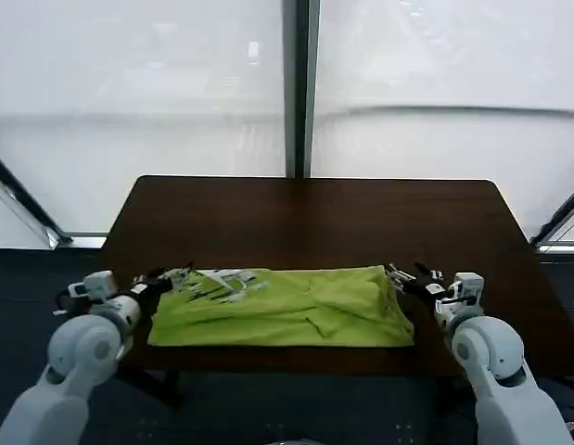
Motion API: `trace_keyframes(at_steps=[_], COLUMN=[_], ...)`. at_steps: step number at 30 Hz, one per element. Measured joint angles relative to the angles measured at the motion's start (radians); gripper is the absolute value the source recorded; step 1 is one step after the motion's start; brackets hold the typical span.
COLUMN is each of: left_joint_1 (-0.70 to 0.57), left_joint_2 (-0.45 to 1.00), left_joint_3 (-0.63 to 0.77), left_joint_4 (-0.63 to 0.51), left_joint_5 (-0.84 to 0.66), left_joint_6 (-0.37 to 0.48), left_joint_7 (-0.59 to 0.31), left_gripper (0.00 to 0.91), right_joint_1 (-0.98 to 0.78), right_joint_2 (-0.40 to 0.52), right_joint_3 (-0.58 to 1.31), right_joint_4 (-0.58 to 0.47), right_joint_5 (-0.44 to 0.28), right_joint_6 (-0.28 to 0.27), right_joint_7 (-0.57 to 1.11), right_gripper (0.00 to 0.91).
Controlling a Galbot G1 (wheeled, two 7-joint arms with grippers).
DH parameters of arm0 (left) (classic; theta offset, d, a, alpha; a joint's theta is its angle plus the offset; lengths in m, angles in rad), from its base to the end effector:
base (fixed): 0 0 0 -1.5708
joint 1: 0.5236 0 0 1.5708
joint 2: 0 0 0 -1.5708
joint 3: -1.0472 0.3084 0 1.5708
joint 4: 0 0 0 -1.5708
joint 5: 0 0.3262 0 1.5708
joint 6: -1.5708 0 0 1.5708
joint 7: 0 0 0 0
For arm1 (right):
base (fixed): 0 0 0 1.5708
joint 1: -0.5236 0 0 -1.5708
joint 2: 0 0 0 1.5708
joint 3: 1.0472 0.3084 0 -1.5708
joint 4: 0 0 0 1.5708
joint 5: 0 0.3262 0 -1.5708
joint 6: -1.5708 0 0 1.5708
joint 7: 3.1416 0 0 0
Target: Fold and organize the clothes.
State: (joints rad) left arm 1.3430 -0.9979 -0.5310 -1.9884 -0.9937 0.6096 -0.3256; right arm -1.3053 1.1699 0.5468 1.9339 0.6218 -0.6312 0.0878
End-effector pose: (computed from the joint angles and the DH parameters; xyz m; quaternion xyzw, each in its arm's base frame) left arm 0.2424 0.0973 -0.2273 -0.0214 -0.9418 0.1302 0.3093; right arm 0.2502 -0.0816 -0.2465 0.0548 -0.9561 -0.0779 0.2771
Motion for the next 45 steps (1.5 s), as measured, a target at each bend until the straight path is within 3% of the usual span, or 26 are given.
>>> trace_keyframes(at_steps=[2,15,17,19,20,21,22,23,24,31,36,45], left_joint_1=[0.002,0.035,0.039,0.041,0.04,0.039,0.038,0.037,0.037,0.04,0.035,0.009], left_joint_2=[-0.002,-0.017,-0.021,-0.022,-0.022,-0.022,-0.022,-0.022,-0.022,-0.022,-0.021,-0.015], left_joint_3=[0.0,-0.035,-0.035,-0.035,-0.035,-0.035,-0.036,-0.036,-0.036,-0.038,-0.04,-0.053], left_joint_4=[0.005,0.017,0.017,0.017,0.017,0.017,0.017,0.017,0.017,0.017,0.016,0.037], left_joint_5=[0.013,0.029,0.029,0.027,0.026,0.025,0.025,0.025,0.024,0.025,0.032,0.027], left_joint_6=[-0.009,-0.021,-0.021,-0.022,-0.022,-0.022,-0.022,-0.022,-0.023,-0.024,-0.027,-0.043], left_joint_7=[-0.001,-0.004,-0.003,-0.003,-0.003,-0.003,-0.003,-0.003,-0.003,-0.003,-0.003,0.0], left_gripper=[0.77,0.78,0.673,0.546,0.419,0.361,0.283,0.195,0.166,0.127,0.078,0.068], right_joint_1=[0.0,0.012,0.012,0.011,0.01,0.009,0.007,0.006,0.004,0.001,0.001,-0.01], right_joint_2=[0.001,0.002,0.002,0.002,0.003,0.003,0.004,0.004,0.005,0.011,0.028,0.057], right_joint_3=[-0.001,-0.01,-0.01,-0.01,-0.01,-0.01,-0.01,-0.009,-0.009,-0.006,-0.002,0.01], right_joint_4=[-0.003,-0.02,-0.02,-0.02,-0.02,-0.02,-0.019,-0.018,-0.017,-0.019,-0.028,-0.043], right_joint_5=[-0.001,-0.003,-0.003,-0.003,-0.004,-0.005,-0.007,-0.007,-0.008,-0.018,-0.028,-0.023], right_joint_6=[0.001,0.002,0.002,0.002,0.002,0.002,0.002,0.002,0.002,0.015,0.057,0.115], right_joint_7=[-0.001,-0.004,-0.005,-0.005,-0.005,-0.005,-0.005,-0.006,-0.007,-0.012,-0.001,-0.002], right_gripper=[0.731,0.731,0.712,0.585,0.478,0.419,0.273,0.215,0.059,0.0,0.0,0.0])
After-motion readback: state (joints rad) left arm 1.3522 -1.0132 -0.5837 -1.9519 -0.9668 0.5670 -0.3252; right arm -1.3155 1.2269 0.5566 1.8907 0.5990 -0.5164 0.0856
